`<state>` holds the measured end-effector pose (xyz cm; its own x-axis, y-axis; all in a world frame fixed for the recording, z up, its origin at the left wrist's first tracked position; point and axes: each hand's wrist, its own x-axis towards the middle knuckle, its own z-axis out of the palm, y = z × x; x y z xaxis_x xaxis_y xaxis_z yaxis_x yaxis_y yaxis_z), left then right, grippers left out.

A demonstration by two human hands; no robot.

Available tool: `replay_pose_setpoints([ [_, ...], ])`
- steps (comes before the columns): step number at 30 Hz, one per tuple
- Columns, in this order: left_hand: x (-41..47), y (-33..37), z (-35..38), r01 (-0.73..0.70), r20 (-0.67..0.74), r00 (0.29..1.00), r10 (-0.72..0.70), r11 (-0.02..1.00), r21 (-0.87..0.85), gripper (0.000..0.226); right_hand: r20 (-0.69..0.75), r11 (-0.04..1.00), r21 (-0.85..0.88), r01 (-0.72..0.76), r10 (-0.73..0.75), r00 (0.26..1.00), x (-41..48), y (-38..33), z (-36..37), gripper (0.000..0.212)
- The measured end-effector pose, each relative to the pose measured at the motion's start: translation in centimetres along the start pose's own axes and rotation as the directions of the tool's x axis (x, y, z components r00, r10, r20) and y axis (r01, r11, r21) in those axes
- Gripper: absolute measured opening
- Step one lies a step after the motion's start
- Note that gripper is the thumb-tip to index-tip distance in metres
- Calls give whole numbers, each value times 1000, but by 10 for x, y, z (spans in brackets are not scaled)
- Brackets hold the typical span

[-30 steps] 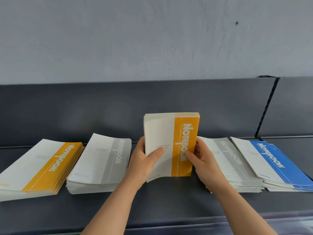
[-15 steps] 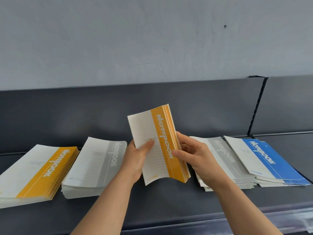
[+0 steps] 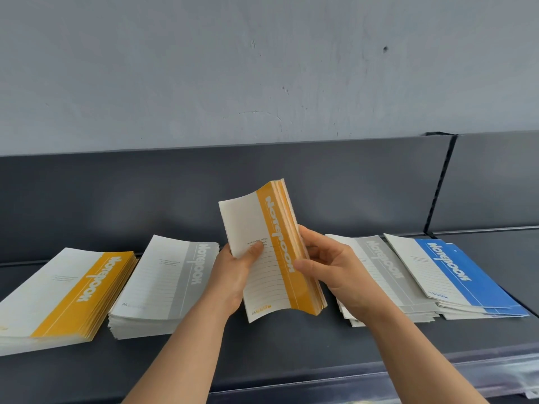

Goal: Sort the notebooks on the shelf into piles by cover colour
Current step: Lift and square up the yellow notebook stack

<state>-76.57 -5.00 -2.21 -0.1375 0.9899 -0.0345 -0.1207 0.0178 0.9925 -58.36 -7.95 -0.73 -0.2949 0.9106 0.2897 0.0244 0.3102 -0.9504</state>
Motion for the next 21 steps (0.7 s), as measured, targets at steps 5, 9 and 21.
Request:
replay_pose_setpoints([
  [5,-9,2,11,-187,-158,951,265,903,387,29,-158,997,-67,-50,38,987,3,2,10,34],
  [9,-21,6,20,-270,-112,928,356,847,458,40,-128,994,8,-110,110,986,4,9,15,32],
  [21,-32,20,3,-265,401,905,142,925,271,70,115,992,46,-115,109,987,-9,4,3,58],
])
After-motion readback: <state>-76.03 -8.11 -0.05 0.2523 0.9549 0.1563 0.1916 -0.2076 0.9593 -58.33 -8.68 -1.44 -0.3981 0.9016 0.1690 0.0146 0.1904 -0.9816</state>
